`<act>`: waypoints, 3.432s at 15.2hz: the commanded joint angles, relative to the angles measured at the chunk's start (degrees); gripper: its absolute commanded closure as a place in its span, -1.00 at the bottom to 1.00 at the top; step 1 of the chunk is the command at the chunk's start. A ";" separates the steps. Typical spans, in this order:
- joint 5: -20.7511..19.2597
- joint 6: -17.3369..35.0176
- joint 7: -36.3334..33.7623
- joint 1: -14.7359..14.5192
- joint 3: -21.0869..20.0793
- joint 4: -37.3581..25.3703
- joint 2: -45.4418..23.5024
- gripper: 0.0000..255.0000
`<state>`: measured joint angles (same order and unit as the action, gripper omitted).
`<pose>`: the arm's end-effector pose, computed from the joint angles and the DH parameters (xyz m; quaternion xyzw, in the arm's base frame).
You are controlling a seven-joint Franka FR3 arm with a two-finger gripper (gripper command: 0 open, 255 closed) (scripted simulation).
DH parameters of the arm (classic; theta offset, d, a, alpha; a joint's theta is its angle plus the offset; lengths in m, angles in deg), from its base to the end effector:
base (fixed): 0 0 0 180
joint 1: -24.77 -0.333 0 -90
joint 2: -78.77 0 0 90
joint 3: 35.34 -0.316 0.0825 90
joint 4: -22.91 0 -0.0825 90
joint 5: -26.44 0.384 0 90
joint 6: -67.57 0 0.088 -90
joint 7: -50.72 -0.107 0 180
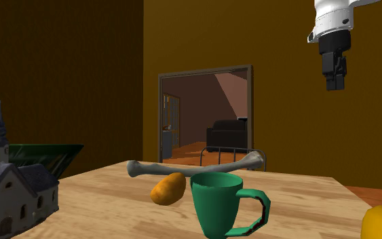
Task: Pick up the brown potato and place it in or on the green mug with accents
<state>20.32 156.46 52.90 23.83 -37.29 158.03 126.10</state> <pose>0.2942 0.0067 0.6005 0.9971 0.0372 0.0095 0.0658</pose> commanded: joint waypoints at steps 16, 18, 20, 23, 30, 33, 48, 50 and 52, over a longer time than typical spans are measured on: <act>20.96 28.01 -27.23 -2.89 -13.17 18.53 -1.20 -1.00; 23.69 32.90 -30.55 -3.36 -15.53 19.41 -3.53 -1.00; 26.26 37.99 -33.79 -3.69 -17.97 19.81 -6.42 -1.00; 29.58 45.89 -38.59 -3.82 -21.77 19.51 -11.71 -1.00; 32.22 64.19 -50.95 -0.73 -31.61 14.88 -27.16 -1.00; 28.64 71.45 -58.70 3.14 -36.93 11.58 -34.53 -1.00; -37.88 83.28 -124.36 -3.87 -25.23 -8.94 -63.99 -1.00; -40.74 83.69 -126.73 -6.18 -22.68 -10.81 -66.30 -1.00; -40.68 83.71 -126.69 -6.24 -22.61 -10.80 -66.29 -1.00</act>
<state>-19.92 240.15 -73.39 18.00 -60.29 147.54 60.13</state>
